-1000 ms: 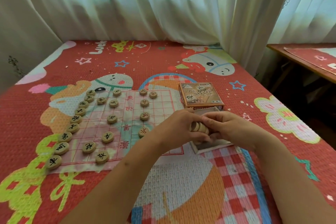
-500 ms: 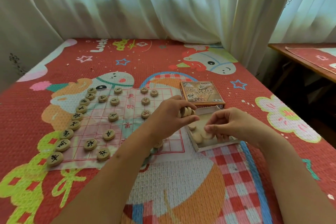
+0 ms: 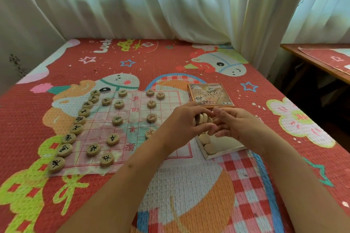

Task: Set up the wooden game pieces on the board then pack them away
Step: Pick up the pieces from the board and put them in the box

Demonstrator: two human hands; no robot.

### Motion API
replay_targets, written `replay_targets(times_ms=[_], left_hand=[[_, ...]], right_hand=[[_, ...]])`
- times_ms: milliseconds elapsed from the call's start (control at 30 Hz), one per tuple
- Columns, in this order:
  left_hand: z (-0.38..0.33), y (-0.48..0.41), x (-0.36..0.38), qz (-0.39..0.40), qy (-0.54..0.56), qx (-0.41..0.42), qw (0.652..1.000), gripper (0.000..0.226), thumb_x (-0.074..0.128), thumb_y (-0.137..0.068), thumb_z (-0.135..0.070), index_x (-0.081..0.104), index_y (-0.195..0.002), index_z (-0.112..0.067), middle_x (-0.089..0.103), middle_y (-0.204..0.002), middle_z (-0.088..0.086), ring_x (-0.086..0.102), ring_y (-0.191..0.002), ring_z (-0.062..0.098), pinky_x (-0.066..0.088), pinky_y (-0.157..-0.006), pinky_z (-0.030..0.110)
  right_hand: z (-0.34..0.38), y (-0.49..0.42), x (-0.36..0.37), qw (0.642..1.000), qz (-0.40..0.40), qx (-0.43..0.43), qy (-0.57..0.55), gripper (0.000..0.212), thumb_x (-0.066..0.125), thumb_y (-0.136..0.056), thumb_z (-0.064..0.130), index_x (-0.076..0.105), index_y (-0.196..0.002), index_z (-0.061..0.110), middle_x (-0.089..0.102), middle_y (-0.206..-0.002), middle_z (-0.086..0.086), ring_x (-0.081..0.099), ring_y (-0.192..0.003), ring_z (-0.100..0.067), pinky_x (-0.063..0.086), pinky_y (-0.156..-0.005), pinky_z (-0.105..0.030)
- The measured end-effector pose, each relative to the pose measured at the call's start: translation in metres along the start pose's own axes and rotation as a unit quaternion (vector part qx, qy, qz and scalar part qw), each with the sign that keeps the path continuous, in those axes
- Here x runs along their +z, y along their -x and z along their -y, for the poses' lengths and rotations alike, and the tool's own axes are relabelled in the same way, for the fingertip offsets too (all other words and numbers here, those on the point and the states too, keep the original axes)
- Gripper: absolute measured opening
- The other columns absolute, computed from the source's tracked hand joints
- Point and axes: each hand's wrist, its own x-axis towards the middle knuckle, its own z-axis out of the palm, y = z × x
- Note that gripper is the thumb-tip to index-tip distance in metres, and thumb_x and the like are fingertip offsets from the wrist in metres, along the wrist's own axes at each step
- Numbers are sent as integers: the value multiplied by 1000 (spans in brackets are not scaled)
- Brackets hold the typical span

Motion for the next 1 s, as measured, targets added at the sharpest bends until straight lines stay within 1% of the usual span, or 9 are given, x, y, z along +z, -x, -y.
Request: replay_targets(times_ms=[133,233,333,400,600,667,800,900,1000], left_hand=[[2,-2,3,-12,-13,17,1000,40,74,-83,-38,69,-116,-15,58,-94,-16,56,-86,-4,45,-77,10],[5,-3,3,-44,-38,11,998,41,68,-87,-41,67,-118,-14,65,-102,-5,59,-90,6,48,-80,16],[9,-3,-1,-101,-48,-26,993,42,62,-90,-45,66,-118,-14,69,-106,-1,62,-95,10,50,-83,23],[12,-3,-4,-122,-58,-49,990,40,59,-93,-46,67,-113,-13,71,-99,0,63,-90,13,51,-78,28],[17,-1,-1,-73,-113,-64,989,47,55,-91,-56,65,-120,-21,70,-104,-4,64,-93,14,54,-77,36],[14,0,0,-49,-132,-48,989,45,57,-89,-56,64,-122,-26,67,-98,-8,63,-89,13,54,-74,36],[11,1,0,-18,-144,-18,989,37,63,-90,-42,62,-126,-33,61,-98,-10,61,-88,13,51,-71,30],[11,-1,1,-12,-147,-14,989,48,58,-93,-43,52,-139,-30,63,-111,-4,60,-95,16,49,-75,29],[11,-3,0,-25,-141,-37,989,59,42,-101,-45,31,-152,-18,58,-123,3,56,-104,17,40,-78,21]], right_hand=[[-1,2,5,991,33,49,-117,25,65,-81,16,70,-100,1,72,-88,-16,72,-77,-20,57,-62,-18],[-1,-1,7,995,4,31,-94,26,69,-79,15,70,-101,0,73,-94,-19,73,-83,-24,57,-66,-19],[-9,-11,4,986,-144,-19,78,16,74,-82,16,70,-94,6,76,-87,-14,74,-76,-20,58,-69,-24],[-17,-20,1,942,-226,-46,245,8,77,-81,22,72,-86,17,75,-75,-1,72,-67,-10,56,-68,-24],[-23,-30,11,866,-260,-123,410,13,76,-80,33,70,-76,22,65,-69,12,58,-64,2,38,-57,-11],[-20,-27,12,887,-249,-153,358,18,69,-86,38,70,-77,22,66,-63,9,59,-56,-1,42,-55,-11],[-11,-17,23,979,-75,-125,139,18,66,-90,25,71,-92,7,71,-71,-4,68,-65,-13,52,-61,-21],[-10,-15,20,989,-69,-95,92,17,66,-90,18,71,-96,3,73,-78,-8,69,-69,-16,53,-64,-22],[-14,-15,8,946,-149,-97,272,14,62,-93,23,75,-96,19,73,-81,7,66,-71,-6,49,-68,-18]])
